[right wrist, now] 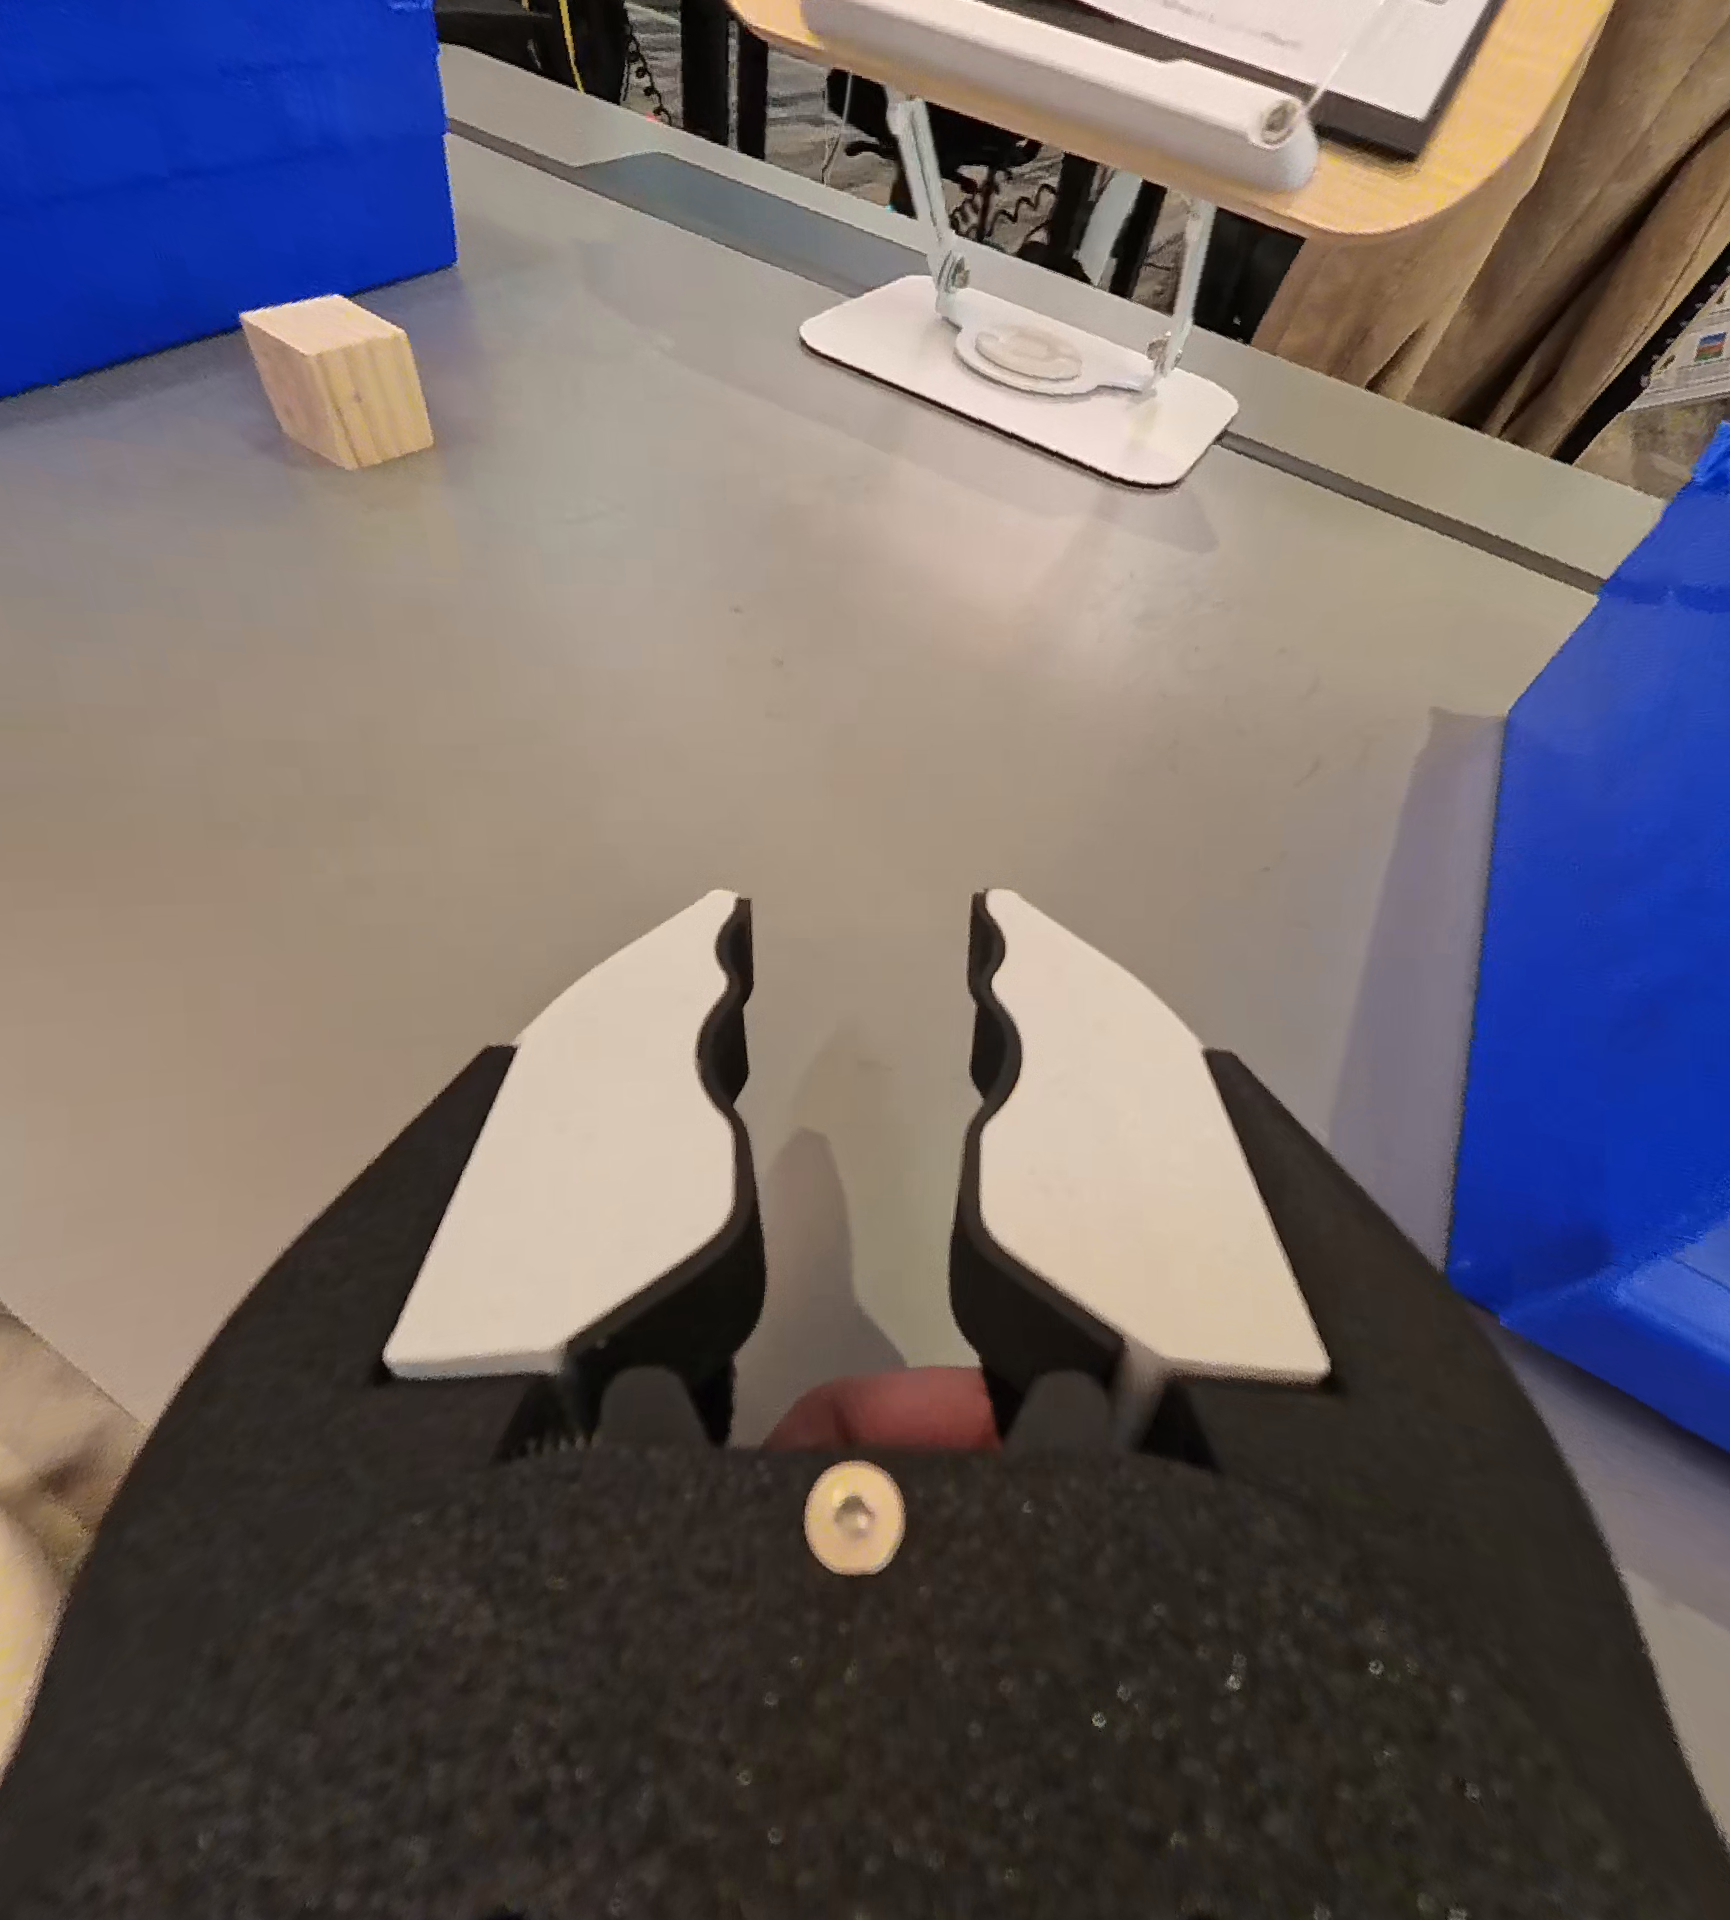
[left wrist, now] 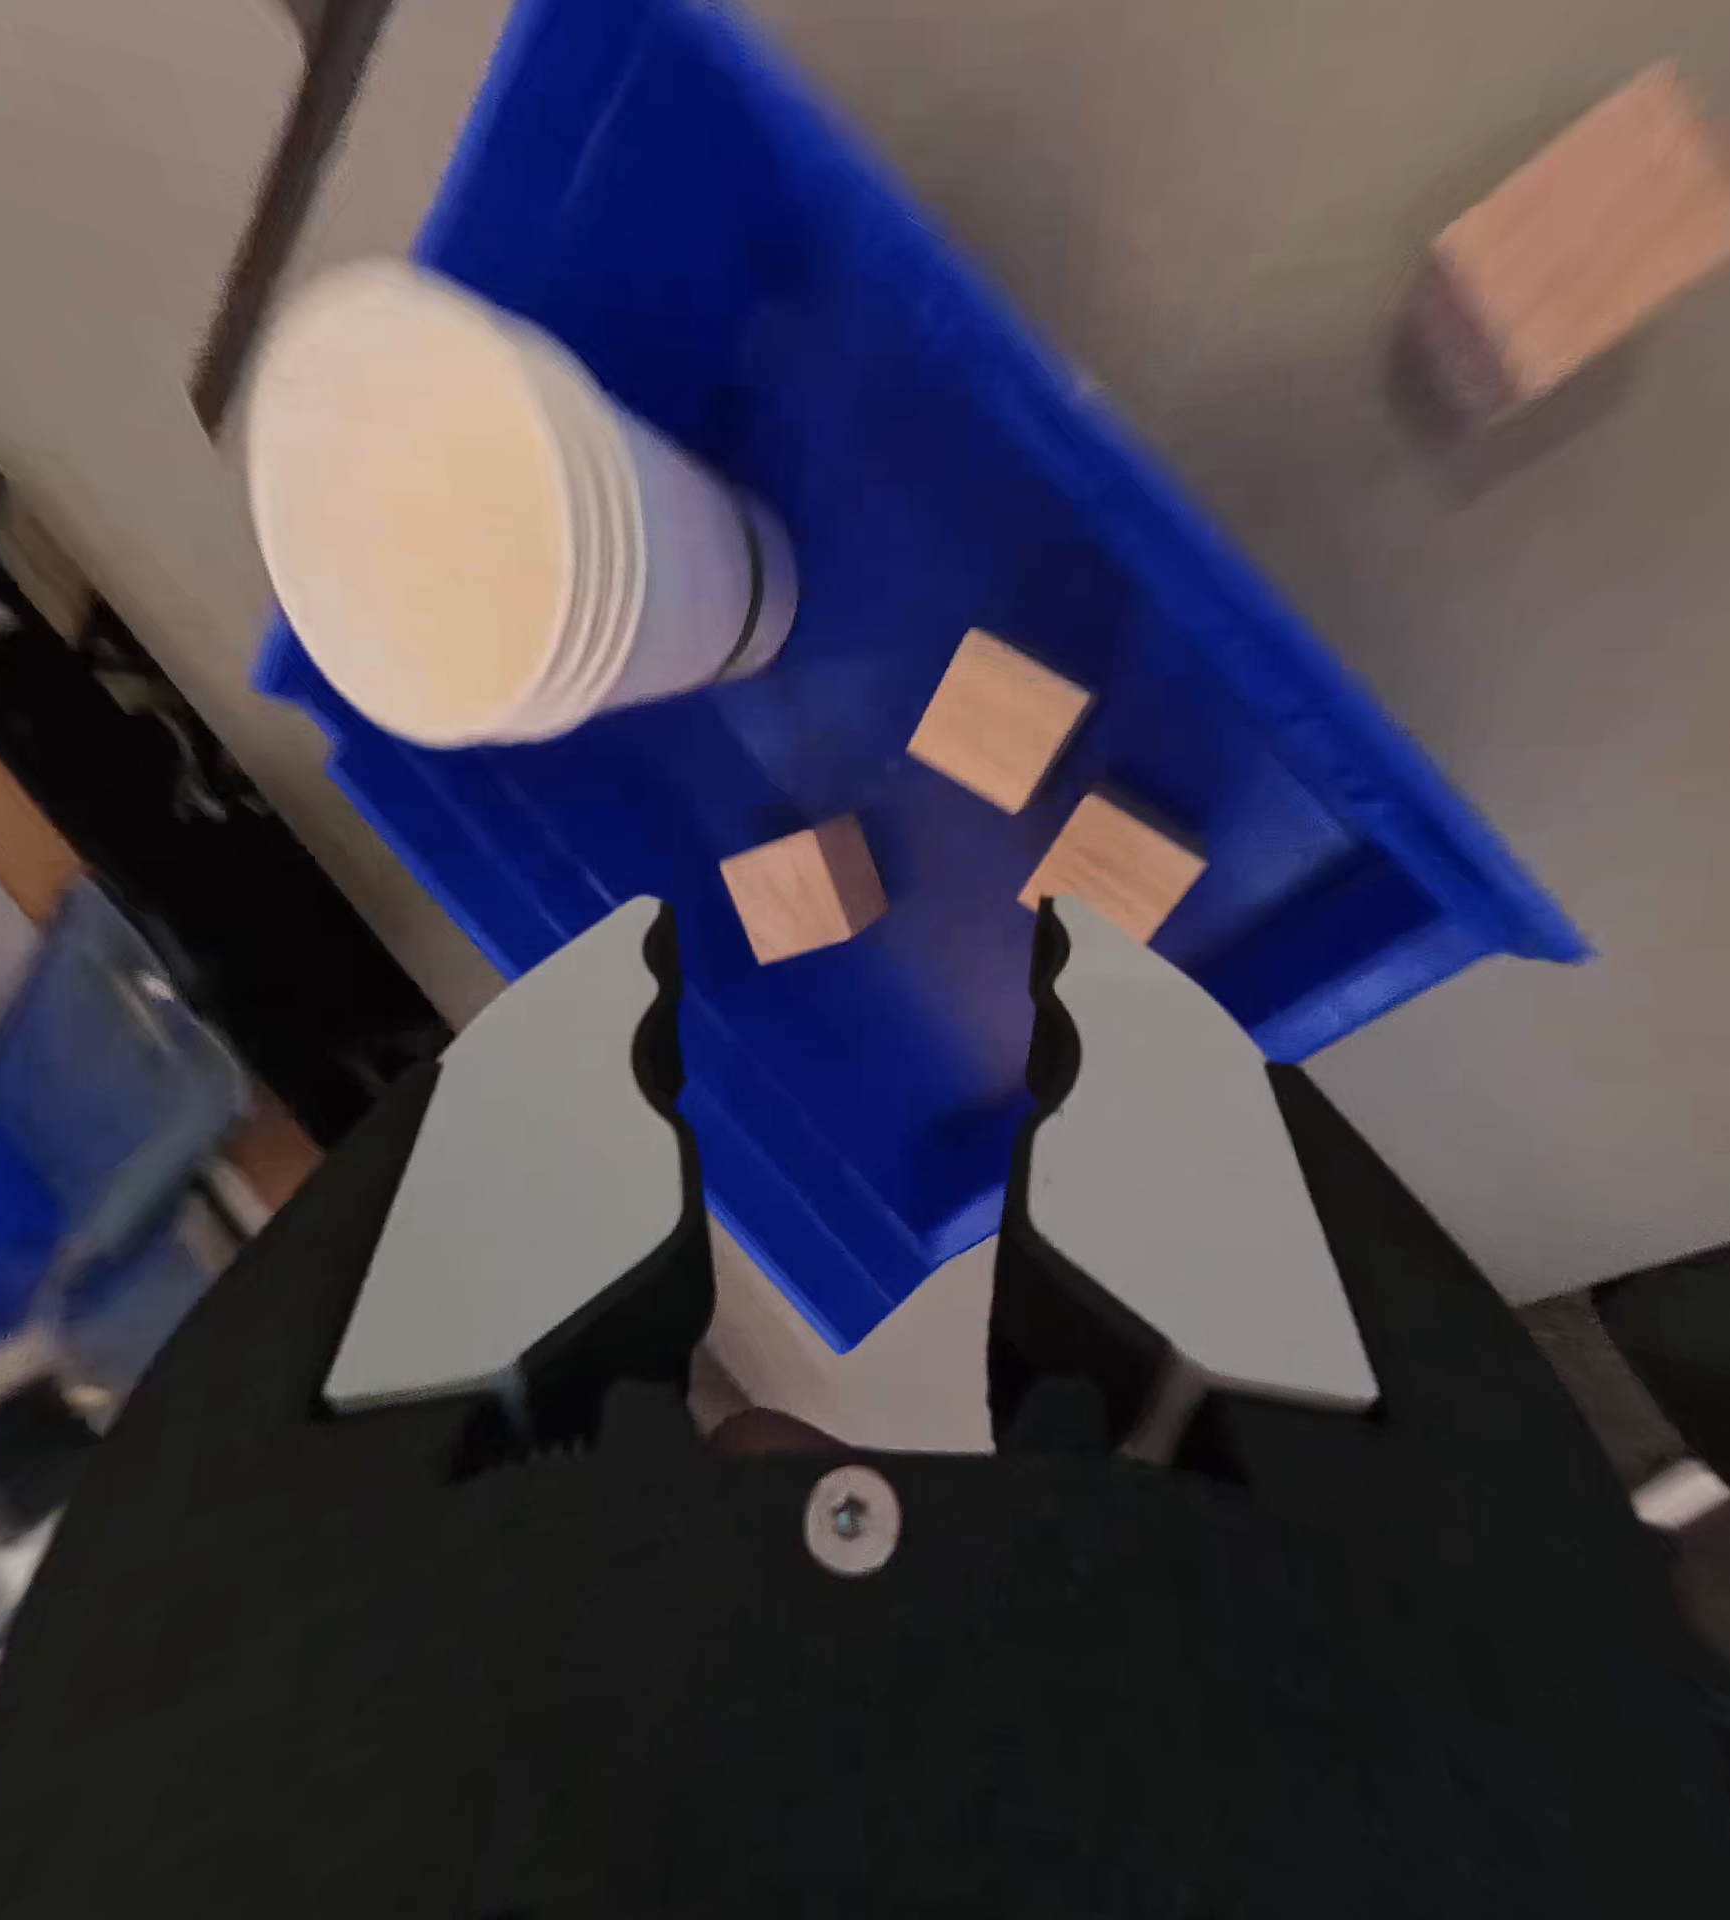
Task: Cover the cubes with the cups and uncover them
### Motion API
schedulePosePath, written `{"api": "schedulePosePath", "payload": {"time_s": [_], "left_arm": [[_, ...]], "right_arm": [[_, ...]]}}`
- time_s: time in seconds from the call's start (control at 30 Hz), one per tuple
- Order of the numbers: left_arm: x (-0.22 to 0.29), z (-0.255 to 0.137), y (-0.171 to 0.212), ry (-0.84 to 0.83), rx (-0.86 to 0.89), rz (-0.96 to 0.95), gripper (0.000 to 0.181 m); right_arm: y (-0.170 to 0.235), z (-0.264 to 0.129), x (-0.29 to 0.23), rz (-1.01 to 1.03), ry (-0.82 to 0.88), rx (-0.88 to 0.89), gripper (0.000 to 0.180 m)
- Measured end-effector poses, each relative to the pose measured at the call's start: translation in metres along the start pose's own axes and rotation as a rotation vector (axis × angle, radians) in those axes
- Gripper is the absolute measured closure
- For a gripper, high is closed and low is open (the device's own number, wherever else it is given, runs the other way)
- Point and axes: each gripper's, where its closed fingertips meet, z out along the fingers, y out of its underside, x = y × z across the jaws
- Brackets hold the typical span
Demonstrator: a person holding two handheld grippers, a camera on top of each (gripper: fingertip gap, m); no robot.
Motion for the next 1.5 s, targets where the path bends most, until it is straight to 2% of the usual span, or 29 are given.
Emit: {"api": "schedulePosePath", "payload": {"time_s": [0.03,0.17,0.33,0.53,0.7,0.8,0.93,1.03,1.1,1.2,1.27,1.37,1.5], "left_arm": [[-0.007,0.016,0.012,0.024,-0.028,-0.069,0.116],[-0.025,0.073,0.044,0.066,-0.132,-0.247,0.117],[-0.027,0.1,0.049,0.102,-0.186,-0.306,0.124],[-0.026,0.115,0.066,0.067,-0.324,-0.329,0.122],[-0.013,0.131,0.067,0.125,-0.354,-0.346,0.126],[-0.018,0.134,0.066,0.108,-0.344,-0.374,0.134],[-0.016,0.118,0.057,0.191,-0.275,-0.385,0.134],[-0.022,0.071,0.04,0.189,-0.152,-0.308,0.135],[-0.021,0.027,0.012,0.156,0.003,-0.19,0.135],[0.012,-0.033,-0.046,0.128,0.208,0.012,0.135],[0.057,-0.053,-0.085,0.14,0.287,0.186,0.135],[0.13,-0.042,-0.127,0.165,0.288,0.435,0.135],[0.189,0.017,-0.151,0.179,0.138,0.626,0.135]], "right_arm": [[0.0,0.001,-0.003,-0.008,-0.003,0.0,0.14],[0.0,0.002,-0.008,-0.046,0.007,-0.006,0.14],[0.001,0.003,-0.007,-0.03,0.0,-0.01,0.141],[0.002,0.002,-0.003,-0.03,0.003,-0.01,0.142],[0.002,0.001,-0.004,-0.041,0.002,-0.011,0.142],[0.002,0.002,-0.004,-0.039,-0.001,-0.013,0.142],[0.002,0.002,-0.003,-0.029,-0.007,-0.014,0.142],[0.002,0.002,-0.003,-0.027,-0.006,-0.013,0.142],[0.002,0.002,-0.003,-0.032,-0.004,-0.014,0.142],[0.002,0.002,-0.004,-0.044,0.001,-0.016,0.142],[0.002,0.002,-0.005,-0.05,0.002,-0.016,0.142],[0.001,0.001,-0.005,-0.059,0.01,-0.012,0.142],[0.001,0.0,-0.002,-0.06,0.015,-0.007,0.143]]}}
